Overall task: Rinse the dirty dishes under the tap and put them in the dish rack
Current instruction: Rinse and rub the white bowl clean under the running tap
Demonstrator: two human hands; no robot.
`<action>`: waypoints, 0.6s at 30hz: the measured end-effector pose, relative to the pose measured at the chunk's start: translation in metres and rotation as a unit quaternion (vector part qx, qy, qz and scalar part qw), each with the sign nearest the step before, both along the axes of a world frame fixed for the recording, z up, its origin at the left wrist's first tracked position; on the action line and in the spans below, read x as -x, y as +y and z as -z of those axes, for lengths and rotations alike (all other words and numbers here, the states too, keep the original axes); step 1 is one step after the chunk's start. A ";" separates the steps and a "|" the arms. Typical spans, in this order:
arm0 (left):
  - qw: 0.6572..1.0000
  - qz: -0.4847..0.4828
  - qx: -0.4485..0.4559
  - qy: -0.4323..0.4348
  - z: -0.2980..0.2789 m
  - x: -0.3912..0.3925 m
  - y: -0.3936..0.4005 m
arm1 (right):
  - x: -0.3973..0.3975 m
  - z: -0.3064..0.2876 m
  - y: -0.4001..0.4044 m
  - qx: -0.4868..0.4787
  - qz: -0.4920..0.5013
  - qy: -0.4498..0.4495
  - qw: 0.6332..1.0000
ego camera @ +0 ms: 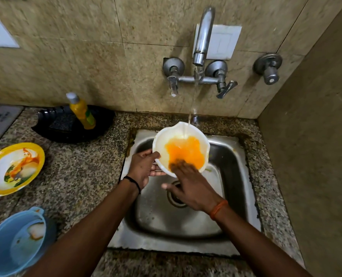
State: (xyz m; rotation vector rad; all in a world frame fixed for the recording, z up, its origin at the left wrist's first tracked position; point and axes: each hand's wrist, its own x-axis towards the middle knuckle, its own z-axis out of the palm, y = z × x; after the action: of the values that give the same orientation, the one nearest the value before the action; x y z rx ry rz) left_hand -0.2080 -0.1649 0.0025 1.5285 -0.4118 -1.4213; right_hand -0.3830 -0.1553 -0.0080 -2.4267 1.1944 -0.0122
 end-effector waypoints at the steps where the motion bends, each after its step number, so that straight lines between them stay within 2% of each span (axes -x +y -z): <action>1: 1.000 0.004 0.001 -0.001 0.000 0.001 0.000 | -0.001 -0.003 0.000 -0.029 0.000 -0.033 0.999; 3: 1.000 0.008 0.001 0.008 -0.001 0.004 0.000 | 0.006 -0.003 -0.017 -0.024 0.048 -0.063 0.997; 6: 1.000 0.001 0.006 0.014 -0.004 0.012 -0.001 | 0.007 0.002 -0.044 -0.004 0.130 0.051 0.990; 7: 1.000 0.001 0.007 0.014 -0.004 0.014 -0.002 | -0.002 0.004 -0.044 -0.021 0.123 0.059 0.990; 11: 1.000 0.019 0.008 0.015 -0.001 0.013 -0.001 | -0.018 0.000 -0.039 -0.109 0.018 -0.080 0.991; 12: 1.000 0.017 0.008 0.015 -0.001 0.011 -0.002 | -0.011 -0.001 -0.048 -0.096 0.026 -0.079 0.992; 15: 1.000 0.003 0.012 0.019 -0.001 0.010 -0.005 | 0.005 0.003 -0.069 0.015 0.112 0.038 0.993; 16: 1.000 0.003 0.015 0.018 -0.002 0.010 -0.006 | 0.001 0.003 -0.067 0.010 0.120 0.043 0.992; 18: 1.000 0.008 0.018 0.019 -0.002 0.011 -0.008 | -0.017 0.004 -0.053 -0.017 0.066 -0.013 0.998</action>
State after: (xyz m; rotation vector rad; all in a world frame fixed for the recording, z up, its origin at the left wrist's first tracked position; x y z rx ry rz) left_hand -0.2187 -0.1725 0.0046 1.4700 -0.4246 -1.4458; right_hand -0.3664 -0.2084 -0.0120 -2.3074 1.3306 -0.0632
